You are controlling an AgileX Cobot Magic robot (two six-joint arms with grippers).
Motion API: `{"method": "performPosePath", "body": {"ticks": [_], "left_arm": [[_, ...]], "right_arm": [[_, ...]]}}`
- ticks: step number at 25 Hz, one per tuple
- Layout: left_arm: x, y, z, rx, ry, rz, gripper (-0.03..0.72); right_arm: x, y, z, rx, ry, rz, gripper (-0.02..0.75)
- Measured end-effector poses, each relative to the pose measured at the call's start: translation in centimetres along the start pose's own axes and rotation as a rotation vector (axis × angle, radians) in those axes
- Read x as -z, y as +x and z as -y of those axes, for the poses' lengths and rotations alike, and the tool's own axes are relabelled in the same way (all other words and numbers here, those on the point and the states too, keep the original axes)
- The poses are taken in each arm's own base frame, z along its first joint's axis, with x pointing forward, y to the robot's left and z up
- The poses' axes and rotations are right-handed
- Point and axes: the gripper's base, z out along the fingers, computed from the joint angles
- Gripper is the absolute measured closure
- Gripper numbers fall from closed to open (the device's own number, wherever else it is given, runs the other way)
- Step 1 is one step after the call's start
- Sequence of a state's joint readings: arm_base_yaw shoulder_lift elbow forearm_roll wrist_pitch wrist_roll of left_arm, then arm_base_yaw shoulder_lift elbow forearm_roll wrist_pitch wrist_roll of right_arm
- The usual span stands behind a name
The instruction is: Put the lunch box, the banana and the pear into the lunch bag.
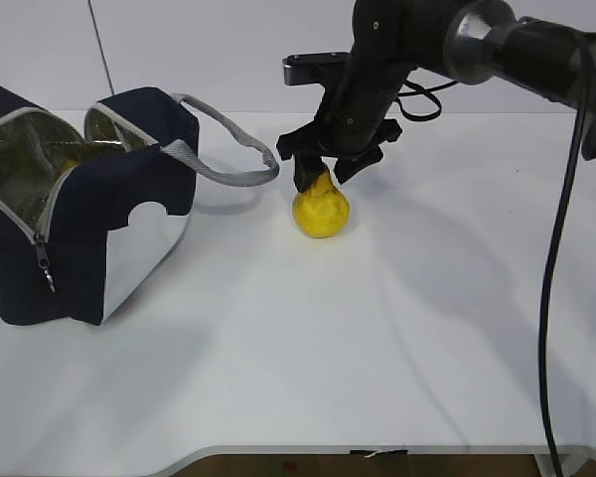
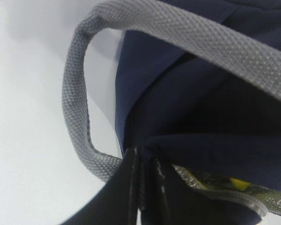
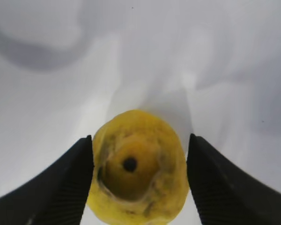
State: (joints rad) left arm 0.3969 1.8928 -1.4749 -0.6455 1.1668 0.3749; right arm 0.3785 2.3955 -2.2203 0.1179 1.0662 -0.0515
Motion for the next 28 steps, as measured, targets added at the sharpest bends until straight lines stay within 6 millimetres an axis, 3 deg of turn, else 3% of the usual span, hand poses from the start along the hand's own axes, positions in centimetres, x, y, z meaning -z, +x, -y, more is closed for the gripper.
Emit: {"method": "performPosePath", "body": {"ticks": [16, 23, 28], "left_arm": [[0.0, 0.0, 0.0, 0.002, 0.004, 0.001, 0.673], [0.0, 0.0, 0.0, 0.002, 0.004, 0.001, 0.673], [0.0, 0.0, 0.1, 0.003, 0.007, 0.003, 0.673]], "right_arm": [[0.5, 0.1, 0.0, 0.006, 0.003, -0.034, 0.423], [3.5, -1.0, -0.3, 0.020, 0.004, -0.023, 0.435], [8.7, -1.7, -1.1, 0.023, -0.018, 0.063, 0.435]]}}
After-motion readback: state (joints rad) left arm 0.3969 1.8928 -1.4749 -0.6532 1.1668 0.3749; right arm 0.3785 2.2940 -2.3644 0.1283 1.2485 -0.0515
